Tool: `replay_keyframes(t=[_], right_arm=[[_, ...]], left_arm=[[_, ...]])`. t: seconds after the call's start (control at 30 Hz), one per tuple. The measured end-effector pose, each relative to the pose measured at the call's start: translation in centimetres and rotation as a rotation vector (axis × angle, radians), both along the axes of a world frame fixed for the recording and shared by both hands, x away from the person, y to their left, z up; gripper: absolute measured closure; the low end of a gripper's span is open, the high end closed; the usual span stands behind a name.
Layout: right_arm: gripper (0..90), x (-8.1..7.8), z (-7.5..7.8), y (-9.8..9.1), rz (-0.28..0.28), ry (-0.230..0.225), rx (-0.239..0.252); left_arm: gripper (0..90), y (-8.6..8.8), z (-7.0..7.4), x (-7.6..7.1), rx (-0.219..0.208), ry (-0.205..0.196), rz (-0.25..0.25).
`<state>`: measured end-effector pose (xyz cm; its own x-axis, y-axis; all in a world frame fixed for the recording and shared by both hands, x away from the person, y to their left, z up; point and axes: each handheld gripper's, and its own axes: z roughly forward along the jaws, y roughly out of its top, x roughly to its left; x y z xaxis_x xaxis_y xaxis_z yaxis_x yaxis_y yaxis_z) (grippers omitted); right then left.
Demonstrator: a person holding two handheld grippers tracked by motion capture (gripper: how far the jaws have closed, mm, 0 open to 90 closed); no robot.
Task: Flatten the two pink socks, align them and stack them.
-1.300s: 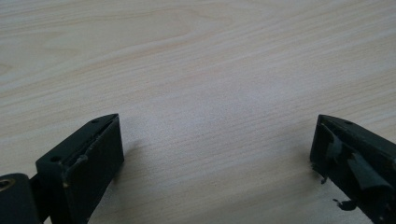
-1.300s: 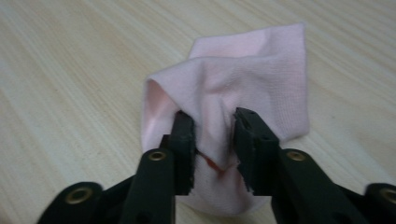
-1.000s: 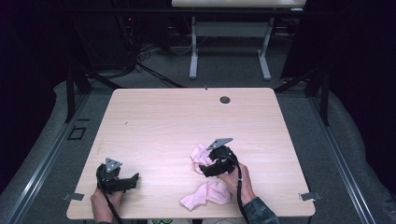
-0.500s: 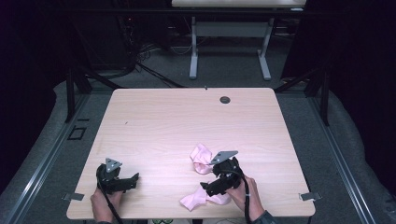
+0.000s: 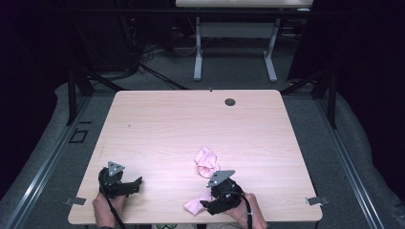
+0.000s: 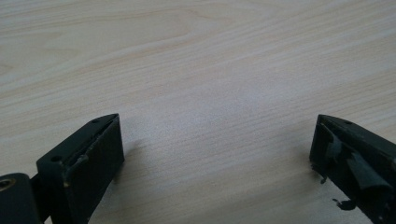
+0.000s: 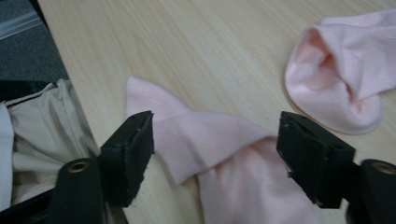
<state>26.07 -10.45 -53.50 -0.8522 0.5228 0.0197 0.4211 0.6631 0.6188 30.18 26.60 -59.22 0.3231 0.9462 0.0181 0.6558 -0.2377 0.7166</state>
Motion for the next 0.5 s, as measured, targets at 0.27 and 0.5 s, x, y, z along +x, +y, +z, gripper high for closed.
replay_keyframes(t=[0.27,0.5], right_arm=[[42.8,-1.3,-1.6,2.0,0.107,0.009,-0.045],[68.1,-1.4,-2.9,2.9,0.099,-0.008,-0.080]], left_arm=[[2.6,0.0,0.0,0.0,0.001,-0.003,0.000],[2.6,0.0,0.0,0.0,0.001,-0.003,0.000]])
